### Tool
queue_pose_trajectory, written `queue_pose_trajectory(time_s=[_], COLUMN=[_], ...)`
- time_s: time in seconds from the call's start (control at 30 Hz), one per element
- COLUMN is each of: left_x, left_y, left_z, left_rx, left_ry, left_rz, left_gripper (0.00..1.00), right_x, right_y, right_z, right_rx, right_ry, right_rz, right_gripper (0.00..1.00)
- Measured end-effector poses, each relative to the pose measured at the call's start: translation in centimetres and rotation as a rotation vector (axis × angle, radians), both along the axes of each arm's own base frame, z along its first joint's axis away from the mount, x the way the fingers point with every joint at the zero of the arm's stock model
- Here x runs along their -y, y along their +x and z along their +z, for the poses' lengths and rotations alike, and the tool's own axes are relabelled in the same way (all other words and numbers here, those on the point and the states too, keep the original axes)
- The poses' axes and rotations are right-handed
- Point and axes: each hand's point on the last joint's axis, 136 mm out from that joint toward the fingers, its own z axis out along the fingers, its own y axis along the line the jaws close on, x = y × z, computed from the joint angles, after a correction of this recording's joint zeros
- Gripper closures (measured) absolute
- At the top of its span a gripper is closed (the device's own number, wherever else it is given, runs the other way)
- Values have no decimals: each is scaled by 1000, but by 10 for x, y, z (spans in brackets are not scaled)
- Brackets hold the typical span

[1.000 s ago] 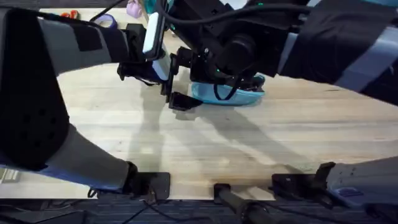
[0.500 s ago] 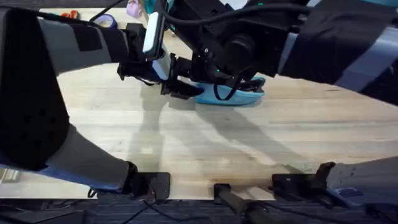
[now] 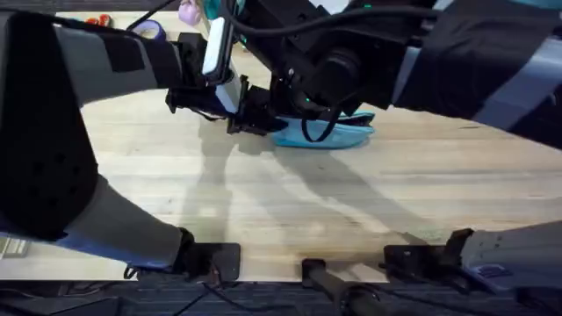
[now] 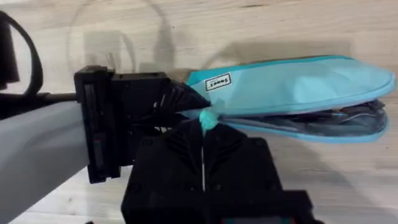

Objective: Unzip the bag, pick up the pens from the table one at a time and place them inside, then zip the bag closed.

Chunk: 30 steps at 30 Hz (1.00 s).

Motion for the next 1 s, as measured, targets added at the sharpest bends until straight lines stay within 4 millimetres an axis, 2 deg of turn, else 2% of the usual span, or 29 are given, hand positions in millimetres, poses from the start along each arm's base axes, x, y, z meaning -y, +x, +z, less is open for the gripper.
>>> queue_pose_trajectory(time_s=[0.33,1.0], left_x=[0,0], left_y=[0,0], left_z=[0,-1], left_rx=[0,1], left_ry=[3,4], left_rz=[0,-2], left_gripper=[957,957], right_x=[4,73], right_y=[-1,12], right_z=[-1,-12], right_rx=[-4,-99], right_ry=[-28,-175], right_rz=[22,-76], right_gripper=[969,969])
